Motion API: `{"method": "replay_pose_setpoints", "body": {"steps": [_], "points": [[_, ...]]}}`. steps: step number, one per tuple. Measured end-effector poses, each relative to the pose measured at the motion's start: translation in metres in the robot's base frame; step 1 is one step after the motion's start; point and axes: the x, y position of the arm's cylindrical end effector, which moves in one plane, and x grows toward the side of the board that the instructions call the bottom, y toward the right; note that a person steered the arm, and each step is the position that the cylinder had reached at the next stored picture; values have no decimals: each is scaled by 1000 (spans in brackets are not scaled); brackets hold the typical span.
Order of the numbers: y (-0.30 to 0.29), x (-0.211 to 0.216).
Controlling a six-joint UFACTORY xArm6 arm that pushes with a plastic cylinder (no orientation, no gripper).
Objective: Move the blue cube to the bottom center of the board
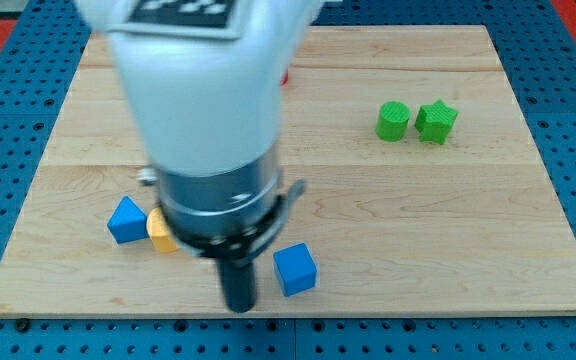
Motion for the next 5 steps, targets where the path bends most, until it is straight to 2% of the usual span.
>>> {"method": "replay_pose_setpoints", "body": {"steps": [2,3,4,5], "points": [[-86,-4],[-148,-4],[-201,-32],[-202,-71]]}}
